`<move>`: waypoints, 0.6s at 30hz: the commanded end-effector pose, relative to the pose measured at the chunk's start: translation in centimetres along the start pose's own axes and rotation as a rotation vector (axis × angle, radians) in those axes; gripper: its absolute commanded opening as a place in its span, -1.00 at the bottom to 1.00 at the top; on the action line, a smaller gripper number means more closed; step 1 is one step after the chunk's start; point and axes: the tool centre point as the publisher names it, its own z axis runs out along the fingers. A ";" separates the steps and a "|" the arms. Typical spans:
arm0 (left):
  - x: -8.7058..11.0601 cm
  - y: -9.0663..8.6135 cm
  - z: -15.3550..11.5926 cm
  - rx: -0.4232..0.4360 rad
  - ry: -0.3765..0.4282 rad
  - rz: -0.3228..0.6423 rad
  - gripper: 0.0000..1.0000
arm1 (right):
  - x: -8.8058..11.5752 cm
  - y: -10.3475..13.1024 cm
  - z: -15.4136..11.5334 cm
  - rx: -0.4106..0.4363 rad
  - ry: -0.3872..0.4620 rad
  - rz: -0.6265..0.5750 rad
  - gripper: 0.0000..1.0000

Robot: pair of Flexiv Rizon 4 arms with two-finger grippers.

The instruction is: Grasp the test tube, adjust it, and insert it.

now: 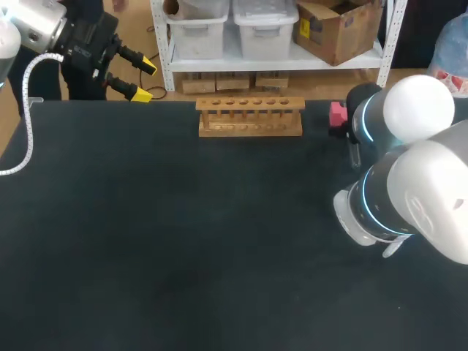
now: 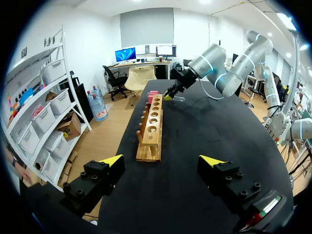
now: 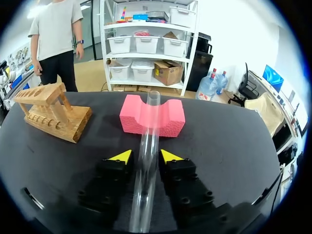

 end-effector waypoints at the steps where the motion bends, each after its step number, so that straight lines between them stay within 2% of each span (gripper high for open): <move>1: 0.0 -0.1 0.0 -0.003 0.002 0.001 1.00 | -0.1 0.2 -0.1 0.007 0.005 0.001 -0.41; 5: 0.0 -0.1 0.0 -0.003 0.002 0.001 1.00 | 0.0 0.3 -0.1 0.010 0.009 0.004 -0.35; 6: 0.0 -0.1 0.0 -0.003 0.002 0.001 1.00 | 0.0 0.3 -0.1 0.010 0.011 0.005 -0.62; 7: 0.0 -0.1 0.0 -0.003 0.002 0.001 1.00 | 0.0 0.3 -0.1 0.011 0.012 0.006 -0.78; 9: 0.0 -0.1 0.0 -0.003 0.002 0.001 1.00 | 0.0 0.3 -0.1 0.017 0.014 0.007 -0.93; 18: 0.0 -0.1 0.0 -0.003 0.002 0.001 1.00 | 0.1 0.1 -0.5 0.038 0.028 0.015 -1.00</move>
